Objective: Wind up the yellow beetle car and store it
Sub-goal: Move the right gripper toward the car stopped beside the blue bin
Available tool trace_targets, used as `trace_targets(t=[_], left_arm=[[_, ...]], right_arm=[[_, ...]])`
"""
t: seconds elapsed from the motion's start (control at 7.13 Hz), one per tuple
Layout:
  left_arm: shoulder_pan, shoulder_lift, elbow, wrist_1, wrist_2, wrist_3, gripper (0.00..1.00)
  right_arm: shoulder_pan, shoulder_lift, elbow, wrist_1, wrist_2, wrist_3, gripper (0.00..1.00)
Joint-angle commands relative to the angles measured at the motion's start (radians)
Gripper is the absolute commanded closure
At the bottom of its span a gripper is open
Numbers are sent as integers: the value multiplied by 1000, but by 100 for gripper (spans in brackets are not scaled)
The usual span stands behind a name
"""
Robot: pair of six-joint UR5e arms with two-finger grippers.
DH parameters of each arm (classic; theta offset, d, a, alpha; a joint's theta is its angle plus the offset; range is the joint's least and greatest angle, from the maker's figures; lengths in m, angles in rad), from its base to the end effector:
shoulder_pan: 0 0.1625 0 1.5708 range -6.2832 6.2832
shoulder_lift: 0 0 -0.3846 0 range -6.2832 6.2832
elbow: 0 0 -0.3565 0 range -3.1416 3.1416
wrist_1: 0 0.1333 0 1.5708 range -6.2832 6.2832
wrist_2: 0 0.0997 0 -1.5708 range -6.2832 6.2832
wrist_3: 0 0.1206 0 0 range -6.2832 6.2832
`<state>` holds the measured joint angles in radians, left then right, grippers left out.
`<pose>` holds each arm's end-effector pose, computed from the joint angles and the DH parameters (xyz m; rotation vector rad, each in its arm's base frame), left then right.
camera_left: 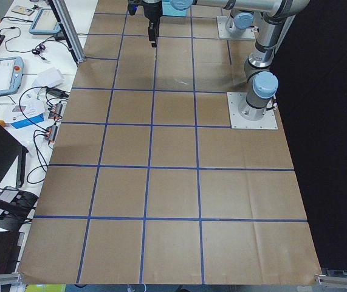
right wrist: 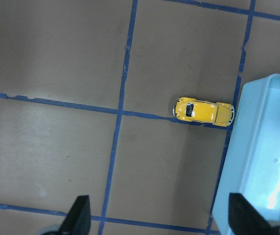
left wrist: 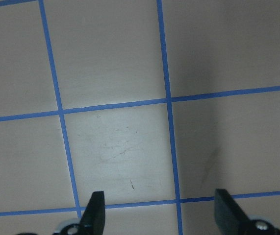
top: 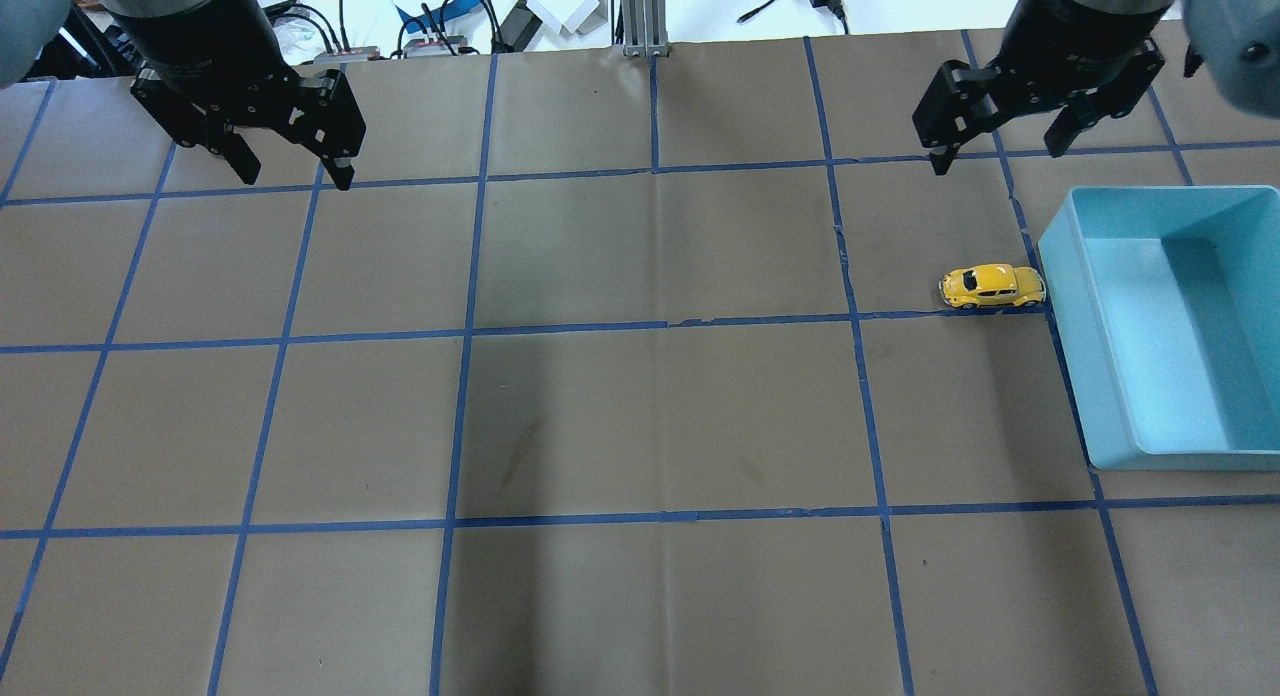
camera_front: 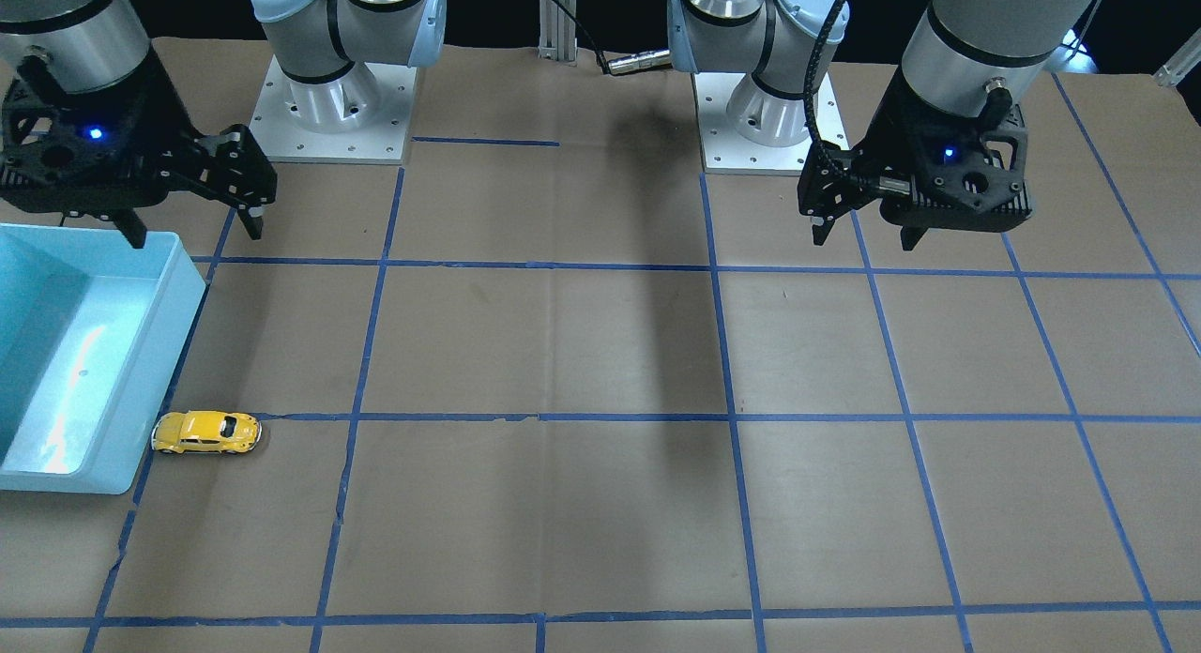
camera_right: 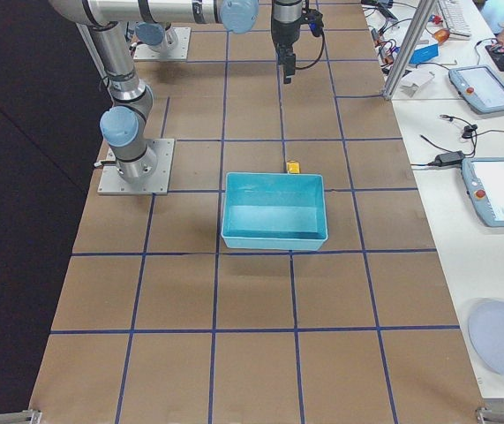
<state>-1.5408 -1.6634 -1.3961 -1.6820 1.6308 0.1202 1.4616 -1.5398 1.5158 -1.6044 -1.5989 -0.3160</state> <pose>-0.1114 -0.4906 0.4515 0.1404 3.0803 0.0517 0.0774 -0.4861 0.4409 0.3188 -3.0846 0.0781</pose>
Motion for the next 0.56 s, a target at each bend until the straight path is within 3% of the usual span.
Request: trace_targets(t=[0.0, 0.14, 0.42], left_arm=[[-1, 4, -4, -5, 0, 1, 18], [4, 23, -9, -5, 0, 1, 16], [1, 31, -30, -5, 0, 1, 8]], right_arm=[[-70, 65, -15, 1, -12, -286, 0], [-99, 102, 10, -38, -28, -457, 0], [-155, 240, 44, -158, -32, -511, 0]])
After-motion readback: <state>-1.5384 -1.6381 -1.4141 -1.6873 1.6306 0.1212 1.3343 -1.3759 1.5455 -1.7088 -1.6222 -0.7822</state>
